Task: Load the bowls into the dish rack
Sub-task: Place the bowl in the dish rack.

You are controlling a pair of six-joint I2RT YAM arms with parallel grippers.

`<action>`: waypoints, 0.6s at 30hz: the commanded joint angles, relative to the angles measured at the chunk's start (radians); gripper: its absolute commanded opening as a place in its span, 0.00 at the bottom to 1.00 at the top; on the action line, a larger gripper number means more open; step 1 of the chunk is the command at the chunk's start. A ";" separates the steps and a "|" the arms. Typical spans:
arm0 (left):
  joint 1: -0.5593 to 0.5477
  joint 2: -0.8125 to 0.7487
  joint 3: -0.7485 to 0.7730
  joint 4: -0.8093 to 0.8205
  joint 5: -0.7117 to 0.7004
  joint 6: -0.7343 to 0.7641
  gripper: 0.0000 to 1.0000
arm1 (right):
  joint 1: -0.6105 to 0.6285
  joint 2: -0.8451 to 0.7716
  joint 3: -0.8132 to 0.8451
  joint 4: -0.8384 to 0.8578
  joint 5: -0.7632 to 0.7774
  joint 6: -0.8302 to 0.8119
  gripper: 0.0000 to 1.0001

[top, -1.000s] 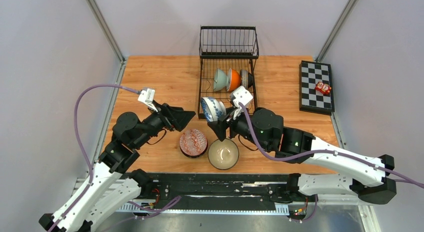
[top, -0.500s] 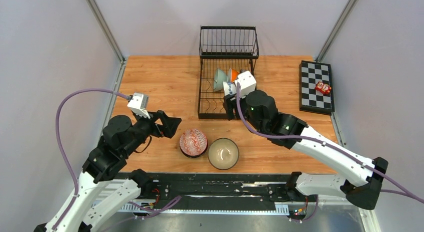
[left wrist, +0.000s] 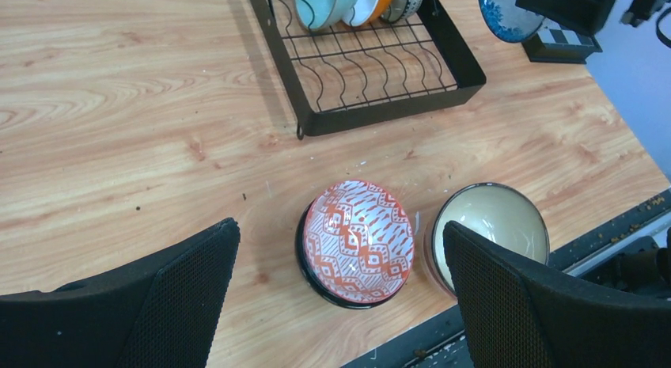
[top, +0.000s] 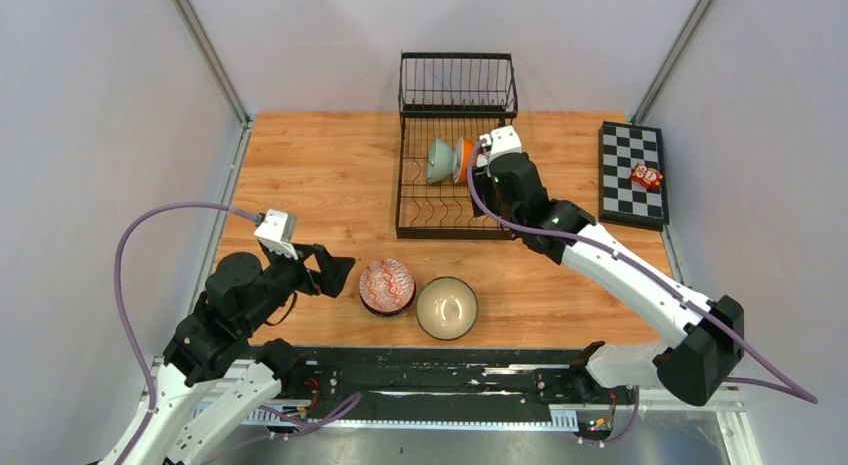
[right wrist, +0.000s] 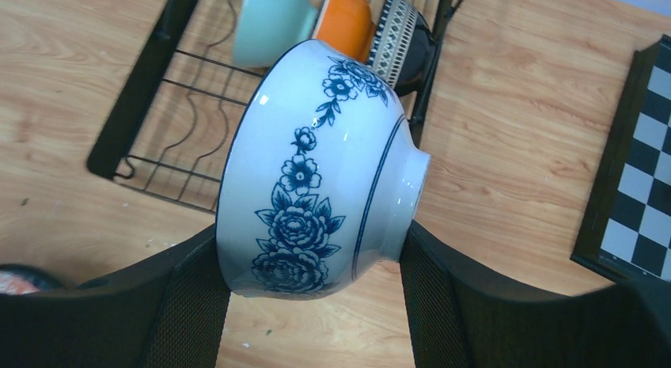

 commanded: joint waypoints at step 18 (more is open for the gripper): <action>0.003 -0.069 -0.072 0.010 0.010 0.044 1.00 | -0.206 0.319 0.039 0.061 -0.114 0.010 0.03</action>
